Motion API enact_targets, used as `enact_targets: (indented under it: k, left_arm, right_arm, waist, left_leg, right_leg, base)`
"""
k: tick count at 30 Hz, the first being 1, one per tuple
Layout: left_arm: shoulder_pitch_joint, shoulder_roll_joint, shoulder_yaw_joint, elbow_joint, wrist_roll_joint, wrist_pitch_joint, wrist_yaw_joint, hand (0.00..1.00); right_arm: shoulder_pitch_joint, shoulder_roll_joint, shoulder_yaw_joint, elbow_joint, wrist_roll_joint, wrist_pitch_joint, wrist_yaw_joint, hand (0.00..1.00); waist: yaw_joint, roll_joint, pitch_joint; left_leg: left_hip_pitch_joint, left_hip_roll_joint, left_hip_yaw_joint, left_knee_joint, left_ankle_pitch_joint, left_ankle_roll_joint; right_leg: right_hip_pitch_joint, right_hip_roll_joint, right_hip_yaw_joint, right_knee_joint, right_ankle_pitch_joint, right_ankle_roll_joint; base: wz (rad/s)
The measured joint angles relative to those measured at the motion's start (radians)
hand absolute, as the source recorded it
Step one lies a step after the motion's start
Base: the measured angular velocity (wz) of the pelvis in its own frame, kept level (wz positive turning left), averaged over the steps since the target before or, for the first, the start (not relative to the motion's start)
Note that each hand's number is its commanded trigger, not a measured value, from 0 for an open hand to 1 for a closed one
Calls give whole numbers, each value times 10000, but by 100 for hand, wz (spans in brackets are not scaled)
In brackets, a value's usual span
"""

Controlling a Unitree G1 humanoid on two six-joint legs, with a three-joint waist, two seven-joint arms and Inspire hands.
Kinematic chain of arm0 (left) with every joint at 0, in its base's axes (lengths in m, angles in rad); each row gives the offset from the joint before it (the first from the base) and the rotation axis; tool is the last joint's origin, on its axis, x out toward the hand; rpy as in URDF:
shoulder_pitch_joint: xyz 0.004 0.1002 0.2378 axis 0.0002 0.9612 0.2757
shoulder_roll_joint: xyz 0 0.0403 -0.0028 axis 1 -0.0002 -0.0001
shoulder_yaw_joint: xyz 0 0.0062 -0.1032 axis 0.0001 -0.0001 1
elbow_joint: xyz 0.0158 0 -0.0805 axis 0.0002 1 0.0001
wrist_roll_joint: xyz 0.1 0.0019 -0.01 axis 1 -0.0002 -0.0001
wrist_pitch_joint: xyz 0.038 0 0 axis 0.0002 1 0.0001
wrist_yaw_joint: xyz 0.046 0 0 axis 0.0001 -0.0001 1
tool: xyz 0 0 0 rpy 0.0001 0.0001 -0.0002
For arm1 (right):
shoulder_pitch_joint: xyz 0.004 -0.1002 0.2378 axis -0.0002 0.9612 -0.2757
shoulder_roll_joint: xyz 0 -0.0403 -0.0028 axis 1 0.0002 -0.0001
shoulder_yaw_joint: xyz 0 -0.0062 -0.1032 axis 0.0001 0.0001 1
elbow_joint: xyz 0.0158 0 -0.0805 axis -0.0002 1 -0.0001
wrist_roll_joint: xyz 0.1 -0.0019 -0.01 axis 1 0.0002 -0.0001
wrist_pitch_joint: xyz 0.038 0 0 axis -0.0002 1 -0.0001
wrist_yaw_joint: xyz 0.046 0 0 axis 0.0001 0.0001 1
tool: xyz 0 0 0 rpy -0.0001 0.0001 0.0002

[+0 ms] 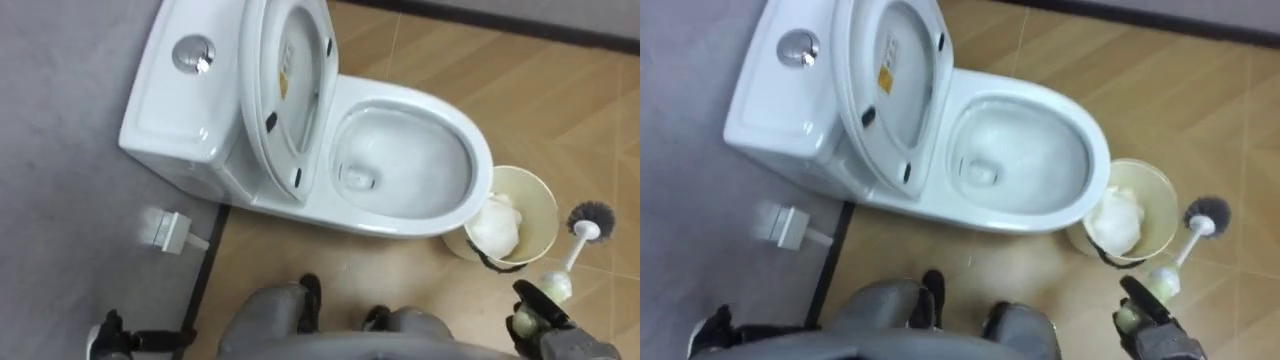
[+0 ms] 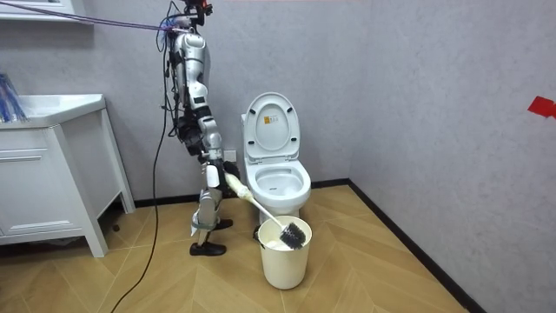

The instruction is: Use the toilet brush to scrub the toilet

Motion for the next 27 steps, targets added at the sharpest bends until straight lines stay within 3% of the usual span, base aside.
enact_targets:
  k: [2, 4, 9, 12, 13, 16, 17, 19, 24, 27]
  left_arm:
    - [249, -254, 276, -284, -6, -74, 119, 0]
    - [262, -381, 277, -283, -10, -147, 125, 0]
    - [390, -518, 545, -446, 86, -339, 204, 0]
    - [566, -796, 1213, -1493, 775, -316, 456, 0]
    - [863, -869, 1250, -2323, 1050, -317, 604, 0]
    - [1091, -944, 1231, -3595, 1814, -334, 1136, 0]
    - [1150, -993, 1246, -4294, 2163, -224, 1311, 0]
    - [1280, -1059, 1245, -5368, 2817, -223, 1470, 0]
    - [1203, -1069, 808, -6900, 4022, -315, 1945, 0]
    - [1128, -1048, 559, -8134, 4856, -968, 2026, 0]
  right_arm:
    - [283, 141, -79, -15, -261, -219, 3, 100]
    - [368, 212, -76, -15, -644, -205, -16, 100]
    - [406, 344, -97, -247, -1711, -205, -220, 100]
    - [353, 358, -159, -555, -2878, -288, -218, 100]
    - [387, 383, -142, -792, -3350, -326, -250, 100]
    - [201, 432, 0, -1117, -4151, -491, -338, 100]
    - [136, 482, 46, -1219, -4551, -528, -327, 100]
    - [81, 562, 41, -1283, -5442, -544, -293, 100]
    - [-279, 581, 446, -1408, -7346, -876, -182, 100]
    - [-123, 639, 662, -1916, -8586, -912, -45, 100]
  waist:
    - [4, -130, -25]
    - [10, -152, -25]
    - [33, -170, -16]
    - [46, -182, -31]
    - [57, -201, -27]
    - [139, -318, 8]
    - [152, -399, 58]
    - [322, -509, 59]
    - [378, -461, 102]
    - [381, -409, 73]
  left_leg:
    - [618, -72, -20, -338, -38, -21]
    - [911, -73, -18, -431, -105, -35]
    - [1654, -146, -66, -783, -215, -75]
    - [1774, -212, -171, -821, -215, -79]
    - [1772, -231, -297, -810, -217, -83]
    - [1774, -261, -473, -803, -215, -92]
    - [1763, -277, -583, -756, -217, -100]
    - [1682, -266, -733, -646, -233, -125]
    - [1484, -244, -971, -377, -292, -150]
    - [1494, -237, -974, -354, -273, -167]
  right_leg:
    - [644, 11, -17, -436, 31, 61]
    - [1007, 63, -11, -733, 98, 85]
    - [1950, 120, -148, -1450, 205, 134]
    - [2188, 135, -241, -1601, 228, 155]
    - [2234, 130, -362, -1592, 230, 153]
    - [2345, 138, -546, -1601, 234, 150]
    - [2406, 147, -704, -1615, 236, 148]
    - [2420, 195, -699, -1611, 267, 125]
    - [2431, 283, -683, -1619, 298, 111]
    - [2425, 292, -662, -1603, 305, 98]
  base:
    - [0]
    - [-5]
    - [3]
    - [16]
    - [28]
    - [25]
    - [31]
    - [29]
    - [9]
    - [-7]
